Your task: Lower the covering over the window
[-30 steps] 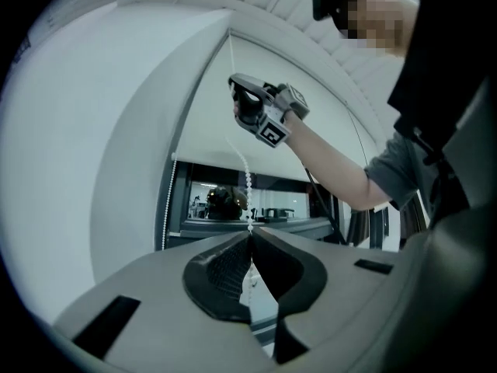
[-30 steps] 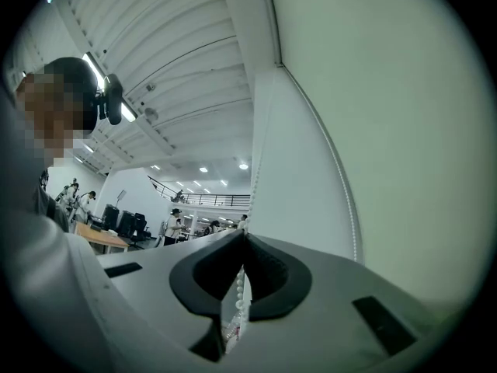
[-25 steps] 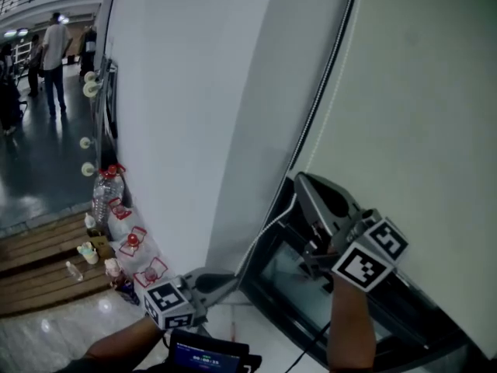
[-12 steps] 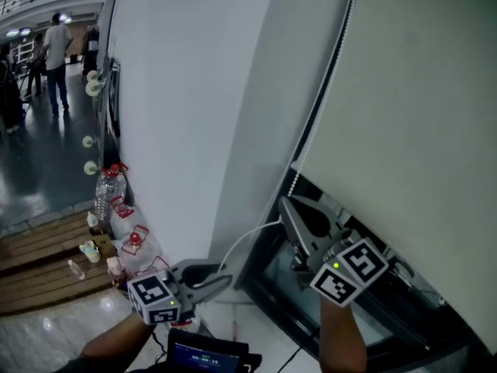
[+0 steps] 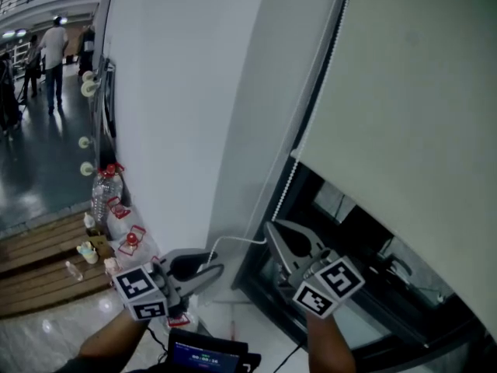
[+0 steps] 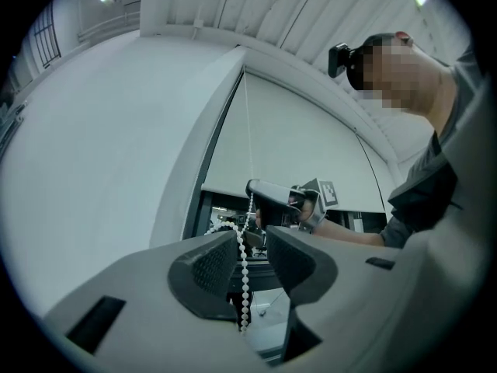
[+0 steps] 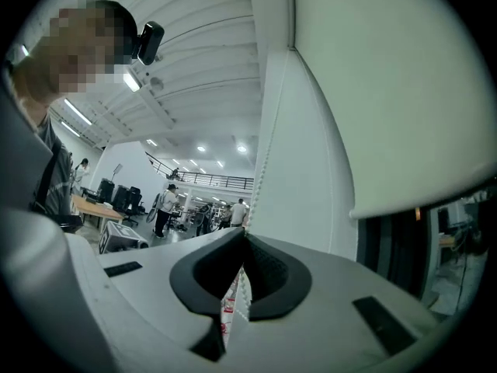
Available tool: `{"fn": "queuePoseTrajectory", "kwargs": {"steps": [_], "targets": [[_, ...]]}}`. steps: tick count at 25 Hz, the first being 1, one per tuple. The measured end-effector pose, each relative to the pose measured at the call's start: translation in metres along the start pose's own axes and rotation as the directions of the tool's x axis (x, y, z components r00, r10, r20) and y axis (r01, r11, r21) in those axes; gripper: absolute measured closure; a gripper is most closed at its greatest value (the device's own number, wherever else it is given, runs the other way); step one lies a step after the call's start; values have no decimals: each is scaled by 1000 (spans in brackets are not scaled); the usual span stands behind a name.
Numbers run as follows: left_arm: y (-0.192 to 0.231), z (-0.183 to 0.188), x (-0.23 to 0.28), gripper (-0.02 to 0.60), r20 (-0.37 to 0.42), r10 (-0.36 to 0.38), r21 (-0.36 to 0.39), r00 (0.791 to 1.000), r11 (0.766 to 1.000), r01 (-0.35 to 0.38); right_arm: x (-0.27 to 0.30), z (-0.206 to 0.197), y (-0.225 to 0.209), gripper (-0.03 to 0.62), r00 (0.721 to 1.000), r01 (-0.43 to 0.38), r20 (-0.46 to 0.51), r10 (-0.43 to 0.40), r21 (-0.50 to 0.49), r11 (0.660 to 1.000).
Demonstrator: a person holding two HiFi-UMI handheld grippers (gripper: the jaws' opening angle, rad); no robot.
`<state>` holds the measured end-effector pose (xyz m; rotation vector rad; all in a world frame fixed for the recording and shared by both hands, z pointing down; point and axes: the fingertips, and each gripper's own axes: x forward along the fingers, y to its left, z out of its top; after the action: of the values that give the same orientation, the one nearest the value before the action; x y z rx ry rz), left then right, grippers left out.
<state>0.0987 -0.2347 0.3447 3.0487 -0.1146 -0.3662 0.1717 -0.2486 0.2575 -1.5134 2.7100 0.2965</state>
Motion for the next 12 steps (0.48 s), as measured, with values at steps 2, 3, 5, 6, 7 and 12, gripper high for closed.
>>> {"fn": "queuePoseTrajectory", "kwargs": {"steps": [2, 3, 5, 6, 7, 12], "targets": [[-1, 2, 1, 457, -1, 0, 10, 1000, 1000, 0, -2, -13, 0, 592, 1000, 1, -2, -1, 29, 1000], [-2, 3, 1, 457, -3, -1, 15, 1000, 1000, 1, -4, -18, 0, 592, 1000, 4, -1, -4, 38, 999], [-3, 5, 0, 457, -8, -4, 27, 1000, 1000, 4, -6, -25, 0, 592, 1000, 11, -5, -11, 41, 999], [-3, 6, -1, 457, -11, -7, 33, 1000, 999, 7, -7, -29, 1, 592, 1000, 13, -9, -13, 40, 999], [-3, 6, -2, 457, -16, -12, 39, 1000, 999, 12, -7, -34, 2, 592, 1000, 14, -15, -14, 41, 999], [-1, -18, -15, 457, -153, -63, 92, 986, 993, 78, -11, -71, 6, 592, 999, 12, -46, -8, 79, 997]]}}
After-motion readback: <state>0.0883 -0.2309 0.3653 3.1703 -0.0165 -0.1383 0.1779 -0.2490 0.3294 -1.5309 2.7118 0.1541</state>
